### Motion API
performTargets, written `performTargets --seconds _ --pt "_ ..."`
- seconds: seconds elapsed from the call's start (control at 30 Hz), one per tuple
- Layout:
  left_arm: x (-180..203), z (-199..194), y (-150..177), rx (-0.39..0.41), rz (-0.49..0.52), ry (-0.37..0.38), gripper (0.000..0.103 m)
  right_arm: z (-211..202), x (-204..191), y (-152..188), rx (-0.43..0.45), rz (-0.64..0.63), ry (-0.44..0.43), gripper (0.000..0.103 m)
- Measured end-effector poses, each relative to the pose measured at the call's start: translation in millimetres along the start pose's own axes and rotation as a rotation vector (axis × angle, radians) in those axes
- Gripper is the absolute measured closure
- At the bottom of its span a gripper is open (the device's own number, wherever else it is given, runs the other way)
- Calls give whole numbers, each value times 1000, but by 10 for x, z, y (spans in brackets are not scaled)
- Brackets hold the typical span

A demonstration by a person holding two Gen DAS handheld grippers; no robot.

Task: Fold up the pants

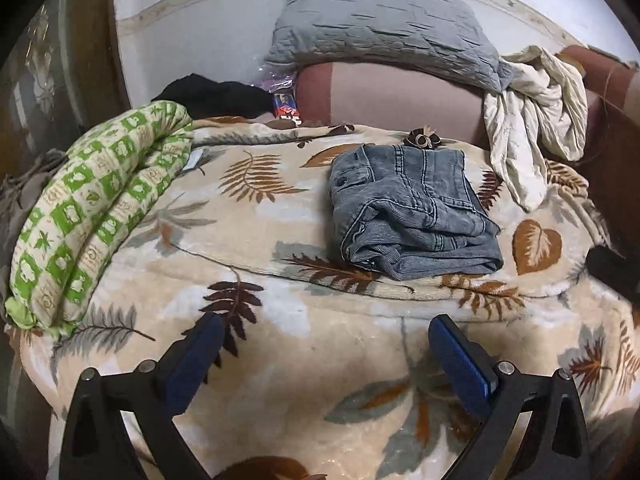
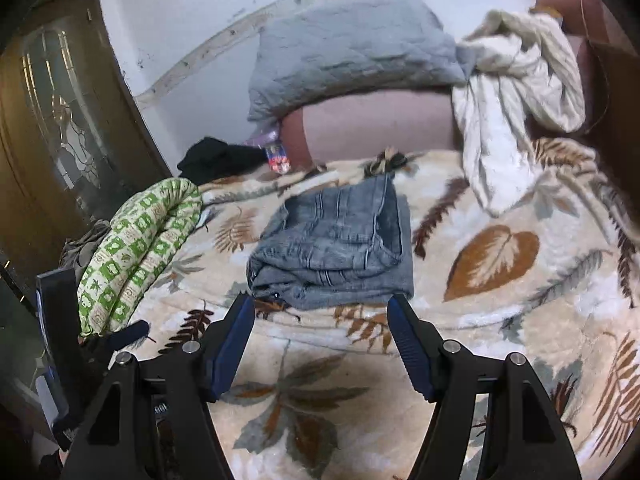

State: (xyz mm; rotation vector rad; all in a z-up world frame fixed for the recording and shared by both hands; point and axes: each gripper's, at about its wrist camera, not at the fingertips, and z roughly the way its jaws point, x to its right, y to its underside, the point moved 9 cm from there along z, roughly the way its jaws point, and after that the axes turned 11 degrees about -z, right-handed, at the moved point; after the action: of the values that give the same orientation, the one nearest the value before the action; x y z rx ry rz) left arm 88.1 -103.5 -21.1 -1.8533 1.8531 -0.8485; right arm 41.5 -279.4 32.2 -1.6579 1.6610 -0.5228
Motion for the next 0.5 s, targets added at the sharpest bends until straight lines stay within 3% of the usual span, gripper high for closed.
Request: performTargets --seconds 0.5 --pt "-43 -121 -62 57 19 -11 0 37 -246 112 -25 -69 16 33"
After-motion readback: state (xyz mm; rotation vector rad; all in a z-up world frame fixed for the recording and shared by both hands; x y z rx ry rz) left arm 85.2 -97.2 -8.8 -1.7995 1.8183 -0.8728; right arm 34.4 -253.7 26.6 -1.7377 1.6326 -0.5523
